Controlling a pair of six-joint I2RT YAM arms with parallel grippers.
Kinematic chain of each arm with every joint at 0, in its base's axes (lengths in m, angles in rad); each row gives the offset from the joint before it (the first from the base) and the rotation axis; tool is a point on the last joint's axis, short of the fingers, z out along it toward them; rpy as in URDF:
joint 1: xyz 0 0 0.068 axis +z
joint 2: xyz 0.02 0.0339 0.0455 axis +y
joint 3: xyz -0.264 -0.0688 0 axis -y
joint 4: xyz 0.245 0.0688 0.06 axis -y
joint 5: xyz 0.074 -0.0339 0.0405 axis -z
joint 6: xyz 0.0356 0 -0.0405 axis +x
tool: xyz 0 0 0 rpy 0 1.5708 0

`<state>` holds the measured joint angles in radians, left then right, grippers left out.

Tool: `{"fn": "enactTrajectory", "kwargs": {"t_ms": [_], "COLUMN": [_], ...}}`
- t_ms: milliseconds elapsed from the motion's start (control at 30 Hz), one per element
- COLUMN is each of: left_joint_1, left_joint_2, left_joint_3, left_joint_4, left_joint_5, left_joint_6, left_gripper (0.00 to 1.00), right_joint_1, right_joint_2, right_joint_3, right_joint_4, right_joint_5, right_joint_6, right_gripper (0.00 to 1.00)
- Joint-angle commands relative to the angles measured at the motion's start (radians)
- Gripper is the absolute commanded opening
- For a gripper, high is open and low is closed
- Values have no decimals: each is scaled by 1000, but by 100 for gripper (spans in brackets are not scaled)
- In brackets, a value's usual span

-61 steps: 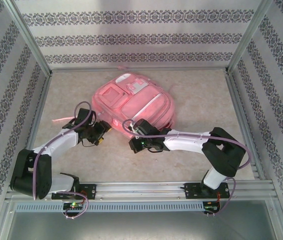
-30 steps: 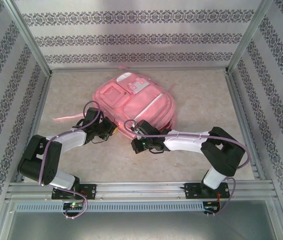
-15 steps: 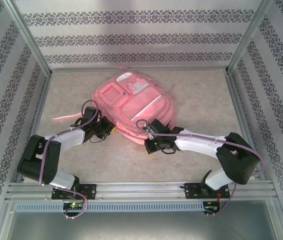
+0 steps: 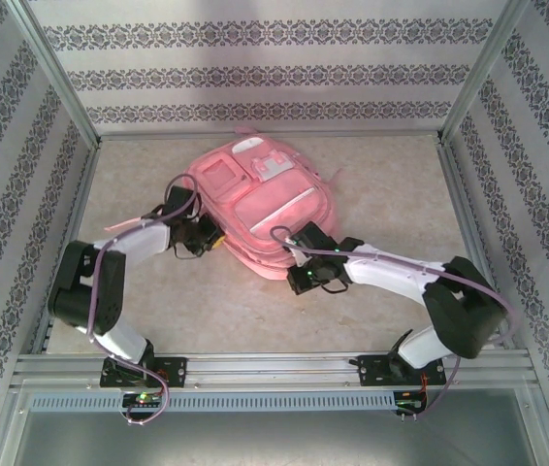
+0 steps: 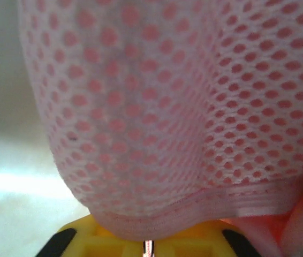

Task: Pack the student bag

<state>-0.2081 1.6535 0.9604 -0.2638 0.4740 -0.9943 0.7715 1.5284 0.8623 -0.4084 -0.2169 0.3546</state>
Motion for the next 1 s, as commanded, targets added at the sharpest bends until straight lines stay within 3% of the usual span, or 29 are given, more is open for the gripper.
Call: {"fn": "enactTrajectory", "kwargs": {"t_ms": [0,133,300,433,567,967], "left_joint_1": [44,97,122,120,108,25], "left_joint_2": [53,7,-145,-276,-352,-282], "left_joint_3": [163,201,58,-126,-194,-172], "left_joint_4": [-99,-151,-185,-62,1,81], "left_joint_5": [16,17,37,103,106,95], "left_joint_6": [162,175,131,-26,-114,-172], "left_gripper": [20,41,52,53,52,44], "right_joint_1": [59,114,130,130,130,127], "right_joint_2": [103,233,320,342,349,358], "right_joint_3": [130,307,418,420,406,403], "right_joint_4": [19,41,60,77,95,117], "right_joint_5": [-97,-127,-133,-133,-136,-139], "right_joint_6": [10,70,129,151,160,172], "right_gripper": [0,0,0,0,0,0]}}
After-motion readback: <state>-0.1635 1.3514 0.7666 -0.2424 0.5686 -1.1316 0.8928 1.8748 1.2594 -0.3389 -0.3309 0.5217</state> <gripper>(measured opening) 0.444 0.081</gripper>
